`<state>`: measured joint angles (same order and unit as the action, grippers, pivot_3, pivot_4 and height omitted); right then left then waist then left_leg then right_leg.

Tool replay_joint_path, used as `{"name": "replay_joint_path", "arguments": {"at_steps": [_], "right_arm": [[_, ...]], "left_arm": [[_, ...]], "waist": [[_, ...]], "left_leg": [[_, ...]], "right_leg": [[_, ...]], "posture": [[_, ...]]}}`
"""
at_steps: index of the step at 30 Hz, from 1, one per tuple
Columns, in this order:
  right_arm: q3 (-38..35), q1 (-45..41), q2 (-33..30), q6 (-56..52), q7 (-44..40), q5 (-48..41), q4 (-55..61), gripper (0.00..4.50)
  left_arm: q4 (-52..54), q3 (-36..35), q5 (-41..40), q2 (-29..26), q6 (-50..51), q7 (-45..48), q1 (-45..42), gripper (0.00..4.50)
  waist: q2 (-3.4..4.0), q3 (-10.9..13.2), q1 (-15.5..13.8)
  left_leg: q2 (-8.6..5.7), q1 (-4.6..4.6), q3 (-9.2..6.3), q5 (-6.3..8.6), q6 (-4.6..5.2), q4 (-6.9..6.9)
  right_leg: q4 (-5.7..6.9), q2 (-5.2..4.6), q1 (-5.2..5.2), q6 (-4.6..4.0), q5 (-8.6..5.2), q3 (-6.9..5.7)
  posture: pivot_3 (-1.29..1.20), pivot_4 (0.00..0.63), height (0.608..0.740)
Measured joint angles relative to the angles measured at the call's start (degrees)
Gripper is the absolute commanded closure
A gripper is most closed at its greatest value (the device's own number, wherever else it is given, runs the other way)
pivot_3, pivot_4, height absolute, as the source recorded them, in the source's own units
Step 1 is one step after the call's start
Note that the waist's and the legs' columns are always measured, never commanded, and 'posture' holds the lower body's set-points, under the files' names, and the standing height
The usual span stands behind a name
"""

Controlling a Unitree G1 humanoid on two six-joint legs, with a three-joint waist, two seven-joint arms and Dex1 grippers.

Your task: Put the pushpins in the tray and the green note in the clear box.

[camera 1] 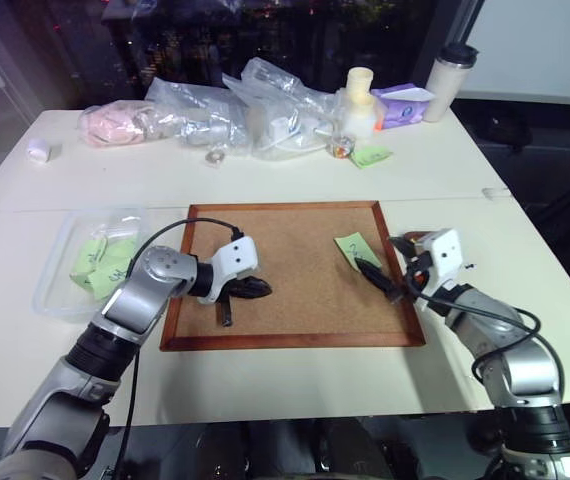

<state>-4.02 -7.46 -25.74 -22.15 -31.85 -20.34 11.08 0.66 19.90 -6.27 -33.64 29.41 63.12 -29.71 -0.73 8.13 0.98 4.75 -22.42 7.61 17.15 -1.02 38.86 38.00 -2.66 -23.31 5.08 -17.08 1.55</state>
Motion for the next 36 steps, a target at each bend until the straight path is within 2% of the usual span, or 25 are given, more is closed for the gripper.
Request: {"name": "replay_joint_path", "arguments": {"at_steps": [6,28,36], "right_arm": [[0.8,0.6,3.0,-0.9,0.5,-1.2,-0.4,0.02],[1.6,0.8,4.1,1.7,-0.1,1.2,-5.1,0.02],[-1.0,0.8,6.7,-0.5,0.3,-3.2,-5.0,0.02]], "left_arm": [[0.1,0.0,0.0,0.0,0.0,0.0,0.1,4.50],[0.1,0.0,0.0,0.0,0.0,0.0,0.1,4.50],[0.0,0.0,0.0,0.0,-0.1,0.0,0.1,4.50]], "waist": [[0.00,0.0,0.0],[0.00,0.0,0.0],[0.00,0.0,0.0]], "left_leg": [[0.00,0.00,0.01,0.00,0.00,0.00],[0.00,0.00,0.00,0.01,0.01,0.00],[0.00,0.00,0.00,0.01,0.01,0.00]], "right_leg": [[0.00,0.00,0.00,0.00,0.00,0.00],[0.00,0.00,0.00,-0.01,0.00,0.00],[0.00,0.00,0.00,-0.01,0.00,0.00]], "posture": [[0.00,0.150,0.734],[0.00,0.150,0.734],[0.00,0.150,0.734]]}}
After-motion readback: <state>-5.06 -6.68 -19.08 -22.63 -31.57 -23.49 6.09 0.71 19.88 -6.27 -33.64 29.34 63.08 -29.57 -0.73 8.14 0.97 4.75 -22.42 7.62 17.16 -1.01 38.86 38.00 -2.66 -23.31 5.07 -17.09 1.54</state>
